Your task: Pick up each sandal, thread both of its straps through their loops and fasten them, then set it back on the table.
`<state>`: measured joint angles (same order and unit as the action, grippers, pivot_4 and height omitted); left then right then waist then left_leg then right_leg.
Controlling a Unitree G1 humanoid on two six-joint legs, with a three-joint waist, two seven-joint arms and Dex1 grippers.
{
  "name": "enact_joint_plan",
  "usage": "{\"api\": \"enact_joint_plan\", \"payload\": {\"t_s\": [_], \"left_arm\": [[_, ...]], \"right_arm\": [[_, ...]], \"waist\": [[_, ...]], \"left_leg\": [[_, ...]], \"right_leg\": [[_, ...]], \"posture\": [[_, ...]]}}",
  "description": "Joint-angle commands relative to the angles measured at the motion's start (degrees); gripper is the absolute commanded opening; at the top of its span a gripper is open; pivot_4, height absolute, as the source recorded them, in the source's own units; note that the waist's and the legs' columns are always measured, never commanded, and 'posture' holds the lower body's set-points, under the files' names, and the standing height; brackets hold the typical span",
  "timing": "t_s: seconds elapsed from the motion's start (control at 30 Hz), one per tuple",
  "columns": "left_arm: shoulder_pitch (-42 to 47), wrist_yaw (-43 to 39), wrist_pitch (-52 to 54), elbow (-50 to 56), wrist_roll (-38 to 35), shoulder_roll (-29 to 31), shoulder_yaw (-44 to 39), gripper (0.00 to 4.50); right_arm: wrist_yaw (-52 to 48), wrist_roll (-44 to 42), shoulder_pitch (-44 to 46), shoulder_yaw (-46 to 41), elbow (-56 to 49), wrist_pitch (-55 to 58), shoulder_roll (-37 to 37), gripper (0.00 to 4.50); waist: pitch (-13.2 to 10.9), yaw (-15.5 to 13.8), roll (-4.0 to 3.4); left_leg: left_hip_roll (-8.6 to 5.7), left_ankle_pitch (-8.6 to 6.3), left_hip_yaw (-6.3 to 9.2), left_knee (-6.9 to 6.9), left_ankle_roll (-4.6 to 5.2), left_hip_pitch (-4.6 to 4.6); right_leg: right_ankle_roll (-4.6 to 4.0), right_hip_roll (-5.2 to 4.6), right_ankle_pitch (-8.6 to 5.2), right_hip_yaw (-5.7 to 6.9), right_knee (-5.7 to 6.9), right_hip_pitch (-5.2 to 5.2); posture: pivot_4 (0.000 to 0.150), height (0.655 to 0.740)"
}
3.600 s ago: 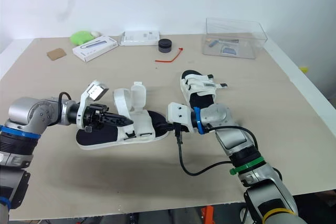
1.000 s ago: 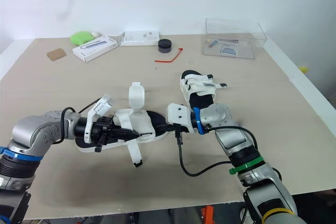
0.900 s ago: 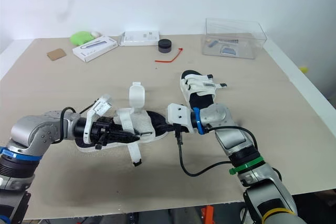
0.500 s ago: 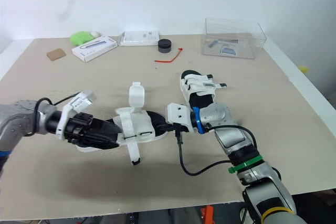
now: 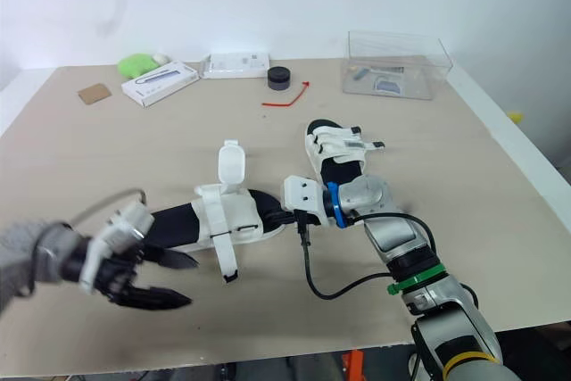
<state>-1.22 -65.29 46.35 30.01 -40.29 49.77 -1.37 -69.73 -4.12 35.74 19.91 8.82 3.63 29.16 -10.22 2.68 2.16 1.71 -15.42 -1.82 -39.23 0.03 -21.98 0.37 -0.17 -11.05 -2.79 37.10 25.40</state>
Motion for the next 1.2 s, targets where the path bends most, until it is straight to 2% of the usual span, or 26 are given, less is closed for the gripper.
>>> {"api": "enact_joint_plan", "payload": {"t_s": [0.03, 0.2, 0.43, 0.53, 0.6, 0.63, 0.83, 1.2], "left_arm": [[-2.39, 6.41, -6.11, 3.1, 4.89, -3.42, 0.85, 3.6], [-2.02, 14.94, -7.81, 2.96, 7.06, -11.18, 3.29, 3.6], [-1.3, 18.79, -8.1, 2.86, 7.14, -15.02, 4.9, 3.6], [-0.61, 19.01, -7.1, 2.63, 5.05, -16.71, 4.72, 3.6], [0.46, 18.73, -6.09, 2.35, 3.78, -17.36, 5.13, 3.09], [0.79, 18.41, -5.6, 2.35, 3.19, -17.46, 5.36, 2.97], [0.33, 16.97, -3.38, 3.04, 0.54, -16.07, 6.05, 0.06], [-5.45, 12.5, -1.64, 5.26, -5.34, -10.06, 5.27, 0.02]], "right_arm": [[-0.57, -0.21, 0.04, 0.05, -0.8, -0.15, -0.09, 0.0], [-0.72, -0.33, -0.01, -0.06, -1.4, 0.41, 0.1, 0.0], [-0.81, -0.22, -0.07, -0.19, -1.57, 0.59, 0.42, 0.0], [-0.89, -0.21, 0.26, -0.22, -1.42, 0.65, 0.43, 0.0], [-0.93, -0.05, 0.59, -0.2, -0.94, 0.34, 0.43, 0.0], [-0.91, 0.03, 0.65, -0.16, -0.83, 0.22, 0.41, 0.0], [-0.84, 0.17, 0.35, -0.03, -1.17, 0.08, 0.42, 0.0], [-0.84, 0.36, -0.04, 0.23, -1.25, -0.23, 0.42, 0.0]], "waist": [[0.0, -0.12, 0.0], [-0.01, -0.29, -0.03], [-0.01, -0.22, -0.03], [-0.01, -0.21, -0.03], [-0.01, -0.21, -0.03], [-0.01, -0.2, -0.03], [-0.01, -0.17, -0.03], [-0.01, -0.08, -0.04]], "left_leg": [[0.0, 0.01, 0.05, 0.0, -0.01, 0.01], [-0.04, 0.12, 0.08, -0.04, 0.01, 0.09], [-0.05, 0.12, 0.02, -0.04, 0.01, 0.1], [-0.06, 0.12, 0.0, -0.04, 0.01, 0.1], [-0.06, 0.12, 0.0, -0.04, 0.01, 0.1], [-0.06, 0.12, 0.01, -0.04, 0.01, 0.1], [-0.05, 0.12, 0.02, -0.04, 0.01, 0.1], [-0.04, 0.11, 0.04, -0.03, 0.01, 0.1]], "right_leg": [[-0.04, -0.01, 0.01, 0.06, 0.01, -0.01], [-0.18, -0.02, 0.06, 0.08, 0.01, -0.11], [0.03, -0.02, 0.18, 0.01, 0.0, -0.1], [0.04, -0.02, 0.19, -0.01, 0.0, -0.11], [0.05, -0.02, 0.19, -0.01, 0.0, -0.11], [0.05, -0.02, 0.19, 0.0, 0.0, -0.11], [0.04, 0.01, 0.18, 0.0, 0.0, -0.1], [-0.13, 0.01, 0.07, 0.03, 0.0, -0.1]], "posture": [[0.15, 0.74], [0.15, 0.74], [0.15, 0.74], [0.15, 0.74], [0.15, 0.74], [0.15, 0.74], [0.15, 0.74], [0.15, 0.74]]}}
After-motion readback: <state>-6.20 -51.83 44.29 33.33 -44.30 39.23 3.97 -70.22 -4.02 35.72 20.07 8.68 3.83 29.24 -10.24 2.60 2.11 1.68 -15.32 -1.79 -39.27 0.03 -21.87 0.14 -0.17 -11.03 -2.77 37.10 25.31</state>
